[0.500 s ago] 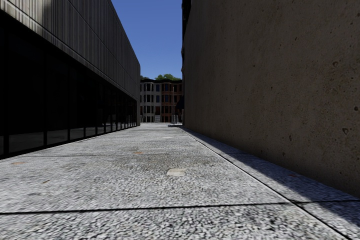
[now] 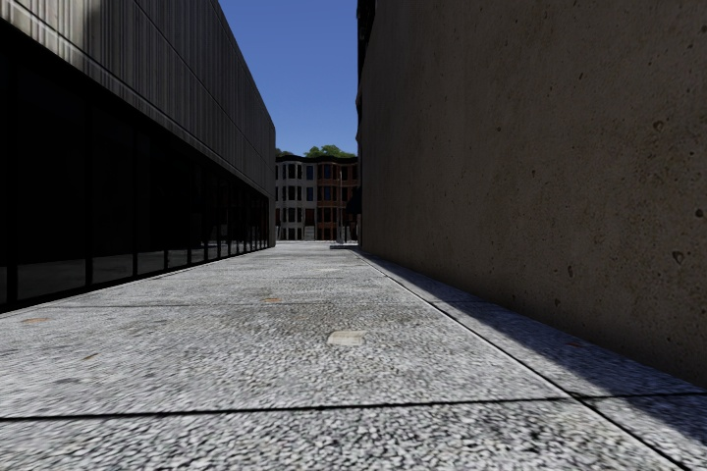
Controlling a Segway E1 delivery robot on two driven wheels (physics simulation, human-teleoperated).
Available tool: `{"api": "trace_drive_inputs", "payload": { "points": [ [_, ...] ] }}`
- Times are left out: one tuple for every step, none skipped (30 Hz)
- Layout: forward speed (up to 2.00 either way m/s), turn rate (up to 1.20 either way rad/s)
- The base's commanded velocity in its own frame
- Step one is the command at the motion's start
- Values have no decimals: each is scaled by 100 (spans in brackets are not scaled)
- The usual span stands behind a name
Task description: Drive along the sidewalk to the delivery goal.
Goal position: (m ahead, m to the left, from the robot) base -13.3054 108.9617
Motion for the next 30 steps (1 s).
{"api": "trace_drive_inputs", "payload": {
  "points": [
    [0, 0],
    [0, 0],
    [0, 0],
    [0, 0],
    [0, 0],
    [0, 0],
    [0, 0],
    [0, 0],
    [0, 0],
    [0, 0],
    [0, 0],
    [0, 0],
    [0, 0],
    [0, 0],
    [0, 0],
    [-1, 0],
    [-1, 0],
    [-2, 0],
    [-2, 0],
    [-2, 0],
    [-2, 0],
    [0, 0],
    [0, 0],
    [0, 0],
    [0, 0],
    [0, 0],
    [0, 0],
    [0, 0],
    [0, 0],
    [0, 0]
  ]
}}
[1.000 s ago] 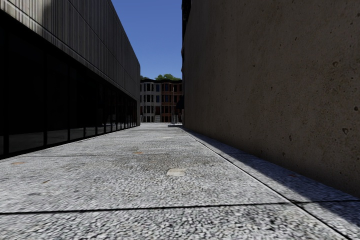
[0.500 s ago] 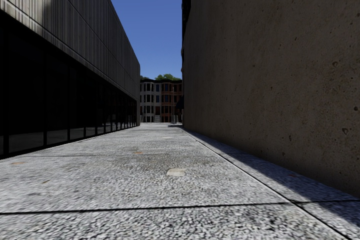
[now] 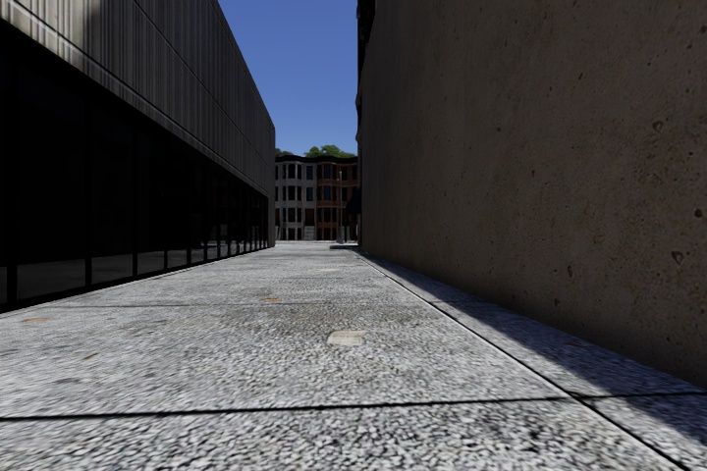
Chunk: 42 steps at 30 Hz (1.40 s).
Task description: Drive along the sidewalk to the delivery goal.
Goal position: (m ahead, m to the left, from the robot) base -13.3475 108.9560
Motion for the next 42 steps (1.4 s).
{"api": "trace_drive_inputs", "payload": {
  "points": [
    [50, 0],
    [145, 0],
    [159, 0],
    [159, 0],
    [163, 0],
    [163, 5],
    [162, 10],
    [162, 10],
    [158, 15],
    [155, 21],
    [152, 28],
    [152, 28],
    [148, 35],
    [143, 37],
    [139, 41],
    [135, 47],
    [135, 47],
    [130, 54],
    [127, 56],
    [125, 57],
    [125, 57],
    [125, 57],
    [125, 58],
    [125, 62],
    [125, 64],
    [125, 64],
    [125, 65],
    [125, 66],
    [125, 67],
    [125, 67],
    [125, 68],
    [125, 73],
    [125, 77],
    [124, 80],
    [124, 80],
    [124, 80],
    [124, 81],
    [124, 81],
    [124, 81],
    [124, 82],
    [124, 83],
    [124, 84]
  ]
}}
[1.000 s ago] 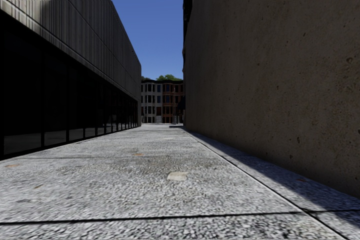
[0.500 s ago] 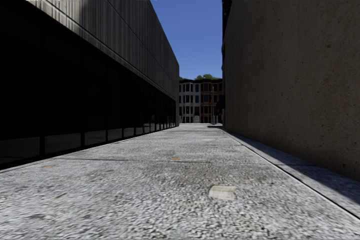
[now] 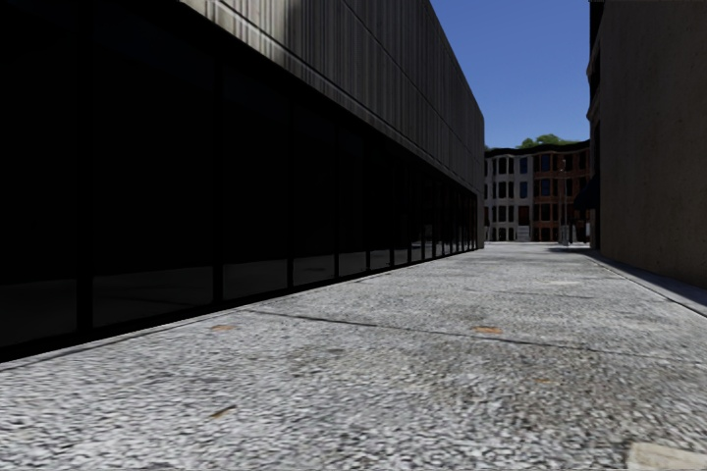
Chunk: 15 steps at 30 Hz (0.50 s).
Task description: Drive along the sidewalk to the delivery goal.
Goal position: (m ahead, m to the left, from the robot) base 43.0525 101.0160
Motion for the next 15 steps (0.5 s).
{"api": "trace_drive_inputs", "payload": {
  "points": [
    [124, 84],
    [124, 84],
    [124, 85],
    [124, 89],
    [124, 92],
    [124, 94],
    [124, 94],
    [124, 100],
    [124, 102],
    [124, 103],
    [124, 103],
    [124, 103],
    [124, 103],
    [124, 103],
    [124, 103]
  ]
}}
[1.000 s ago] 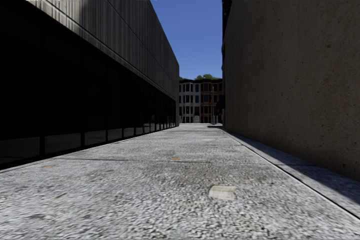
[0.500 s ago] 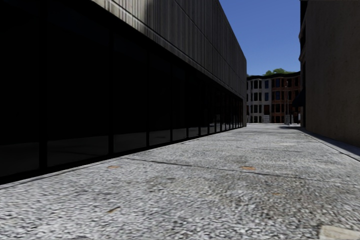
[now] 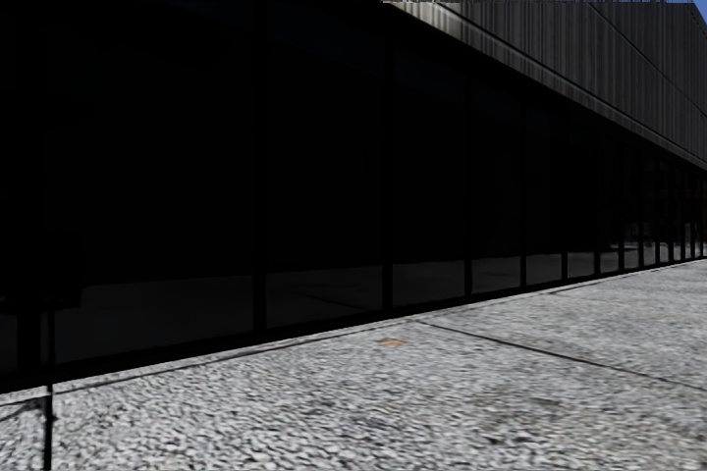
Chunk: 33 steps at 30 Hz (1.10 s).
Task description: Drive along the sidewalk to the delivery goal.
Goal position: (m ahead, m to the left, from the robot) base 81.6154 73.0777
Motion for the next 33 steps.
{"api": "trace_drive_inputs", "payload": {
  "points": [
    [124, 103],
    [123, 103],
    [123, 103],
    [121, 103],
    [120, 103],
    [119, 103],
    [119, 103],
    [119, 103],
    [119, 103],
    [119, 103],
    [119, 103],
    [118, 103],
    [118, 103],
    [117, 103],
    [117, 103],
    [117, 103],
    [117, 103],
    [117, 103],
    [117, 103],
    [116, 103],
    [116, 103],
    [116, 103],
    [116, 103],
    [115, 103],
    [113, 103],
    [112, 103],
    [112, 103],
    [112, 103],
    [112, 105],
    [111, 107],
    [111, 114],
    [111, 116],
    [111, 116]
  ]
}}
